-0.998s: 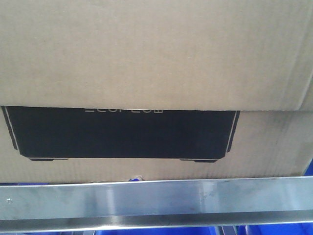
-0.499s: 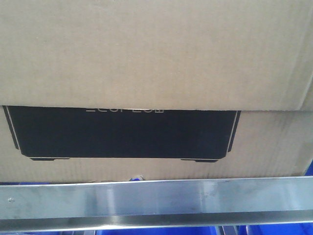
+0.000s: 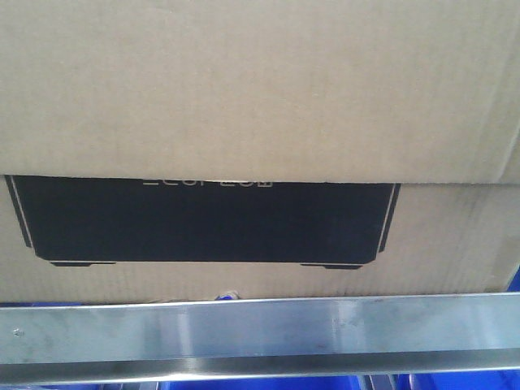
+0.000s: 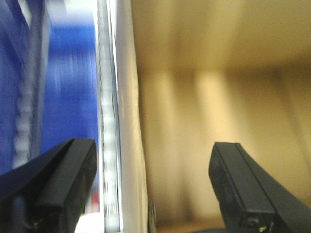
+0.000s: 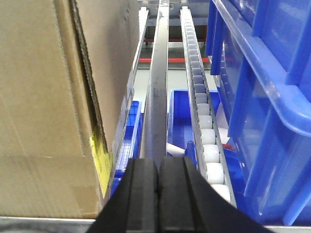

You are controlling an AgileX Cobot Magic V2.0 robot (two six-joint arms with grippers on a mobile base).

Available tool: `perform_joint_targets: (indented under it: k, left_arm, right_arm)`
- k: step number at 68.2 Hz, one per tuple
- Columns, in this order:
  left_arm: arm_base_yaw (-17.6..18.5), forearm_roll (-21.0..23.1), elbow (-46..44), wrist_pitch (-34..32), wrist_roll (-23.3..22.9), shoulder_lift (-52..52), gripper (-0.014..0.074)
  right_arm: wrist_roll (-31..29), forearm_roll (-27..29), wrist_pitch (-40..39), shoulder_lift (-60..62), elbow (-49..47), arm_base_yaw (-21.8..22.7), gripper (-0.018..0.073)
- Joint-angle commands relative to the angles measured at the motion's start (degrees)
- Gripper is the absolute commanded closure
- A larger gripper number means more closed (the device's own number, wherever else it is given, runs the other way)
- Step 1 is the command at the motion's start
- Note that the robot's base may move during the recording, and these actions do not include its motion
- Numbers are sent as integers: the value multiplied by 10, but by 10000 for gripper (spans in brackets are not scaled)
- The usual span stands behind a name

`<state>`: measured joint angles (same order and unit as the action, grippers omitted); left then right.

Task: Grab box from left shelf to table start
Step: 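Clamp the brown cardboard box's side walls with both grippers on the shelf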

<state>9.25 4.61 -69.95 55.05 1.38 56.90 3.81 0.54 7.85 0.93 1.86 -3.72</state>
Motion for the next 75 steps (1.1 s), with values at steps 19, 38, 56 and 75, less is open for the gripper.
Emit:
perform_joint_targets:
  k: [19, 38, 56, 75]
  left_arm:
    - [4, -10, -110, 45, -41, 136, 202]
    - [4, -29, -143, 80, -53, 192, 203]
    - [4, -30, -143, 93, -53, 204, 203]
    - [4, -30, -143, 96, -53, 204, 203]
  right_arm:
    - [-2, -1, -54, 2, 1, 0, 505]
    - [-2, 2, -83, 2, 1, 0, 505]
    - [-2, 34, -78, 2, -26, 0, 498]
    - [-2, 33, -10, 2, -96, 0, -48]
